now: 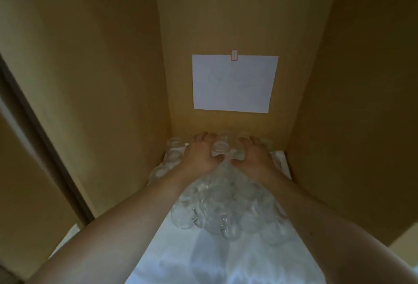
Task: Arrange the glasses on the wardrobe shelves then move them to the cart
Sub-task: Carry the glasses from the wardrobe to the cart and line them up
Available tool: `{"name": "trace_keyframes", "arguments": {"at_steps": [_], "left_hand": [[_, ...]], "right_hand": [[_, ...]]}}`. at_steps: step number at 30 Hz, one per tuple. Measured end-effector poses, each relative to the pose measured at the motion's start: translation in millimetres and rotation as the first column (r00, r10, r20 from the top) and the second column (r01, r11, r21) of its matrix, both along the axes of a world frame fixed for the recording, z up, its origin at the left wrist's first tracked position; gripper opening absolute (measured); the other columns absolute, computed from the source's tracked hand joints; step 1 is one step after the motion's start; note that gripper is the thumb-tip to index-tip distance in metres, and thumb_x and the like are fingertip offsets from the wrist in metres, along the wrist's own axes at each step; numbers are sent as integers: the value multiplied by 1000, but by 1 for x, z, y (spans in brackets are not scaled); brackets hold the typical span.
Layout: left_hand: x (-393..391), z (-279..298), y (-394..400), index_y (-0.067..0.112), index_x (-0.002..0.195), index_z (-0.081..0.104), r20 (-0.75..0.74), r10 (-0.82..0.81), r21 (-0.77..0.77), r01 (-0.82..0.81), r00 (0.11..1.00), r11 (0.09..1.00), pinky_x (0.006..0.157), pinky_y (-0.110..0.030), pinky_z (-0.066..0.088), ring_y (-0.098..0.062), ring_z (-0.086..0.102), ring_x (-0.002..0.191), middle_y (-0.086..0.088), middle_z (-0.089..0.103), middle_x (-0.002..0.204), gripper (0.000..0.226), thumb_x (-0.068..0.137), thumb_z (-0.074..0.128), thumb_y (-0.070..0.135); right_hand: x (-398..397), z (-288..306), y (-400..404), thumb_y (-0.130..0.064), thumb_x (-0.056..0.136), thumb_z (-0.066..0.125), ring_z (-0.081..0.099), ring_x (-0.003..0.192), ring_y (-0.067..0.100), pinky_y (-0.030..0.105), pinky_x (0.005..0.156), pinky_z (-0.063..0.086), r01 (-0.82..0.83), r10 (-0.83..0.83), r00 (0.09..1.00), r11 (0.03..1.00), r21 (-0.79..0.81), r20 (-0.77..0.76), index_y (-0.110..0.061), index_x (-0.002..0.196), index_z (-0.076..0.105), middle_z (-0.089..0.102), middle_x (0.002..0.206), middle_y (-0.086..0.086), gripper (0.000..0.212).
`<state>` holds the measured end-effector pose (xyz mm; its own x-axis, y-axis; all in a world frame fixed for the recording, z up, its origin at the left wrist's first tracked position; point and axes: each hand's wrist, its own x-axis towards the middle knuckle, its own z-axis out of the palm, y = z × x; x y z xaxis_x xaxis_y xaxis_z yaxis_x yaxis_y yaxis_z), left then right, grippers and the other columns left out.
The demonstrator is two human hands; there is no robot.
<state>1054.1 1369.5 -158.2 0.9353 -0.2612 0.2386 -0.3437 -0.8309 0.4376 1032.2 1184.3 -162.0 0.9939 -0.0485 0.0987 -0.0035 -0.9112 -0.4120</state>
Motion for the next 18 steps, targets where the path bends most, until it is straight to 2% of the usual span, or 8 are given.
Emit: {"name": "trace_keyframes", "arguments": {"at_steps": [3, 6, 9, 12, 18], "left_hand": [[22, 3, -8, 18, 152, 42, 12, -9, 9, 9, 1000, 1000, 116, -37, 29, -32, 35, 144, -14, 41, 156, 74, 89, 70, 48], [45, 7, -14, 17, 152, 42, 9, -28, 27, 28, 1000, 999, 118, -40, 30, -32, 36, 144, -14, 42, 155, 76, 89, 71, 48], [72, 3, -17, 19, 154, 39, -58, -34, 25, 35, 998, 999, 117, -43, 34, -33, 34, 145, -13, 38, 158, 78, 89, 71, 48], [96, -5, -18, 19, 153, 41, -94, -45, 35, 48, 995, 998, 114, -41, 39, -33, 38, 143, -12, 42, 154, 78, 87, 72, 48], [142, -16, -26, 21, 151, 44, -216, -101, -60, 90, 971, 994, 106, -37, 45, -33, 45, 136, -12, 46, 149, 81, 81, 77, 47]], "right_hand": [[16, 0, -7, -47, 87, 71, 34, 142, 35, 41, 113, 36, 33, -32, 999, 999, 31, -22, -25, 153, 38, 32, 157, 9, 77], [32, -1, -12, -48, 88, 70, 36, 140, 35, 43, 112, 38, 50, -50, 998, 999, 15, -47, -24, 154, 35, 32, 157, 9, 78], [50, -2, -16, -47, 87, 71, 38, 138, 34, 42, 110, 40, 79, -80, 994, 997, -14, -70, -23, 153, 37, 35, 153, 9, 78], [70, -3, -19, -46, 87, 72, 37, 139, 34, 43, 112, 39, 102, -102, 990, 995, -8, -100, -22, 154, 35, 35, 152, 10, 81], [106, -4, -21, -46, 86, 73, 40, 137, 35, 44, 111, 40, 168, -171, 976, 985, -35, -136, -20, 154, 35, 37, 151, 13, 82]]}}
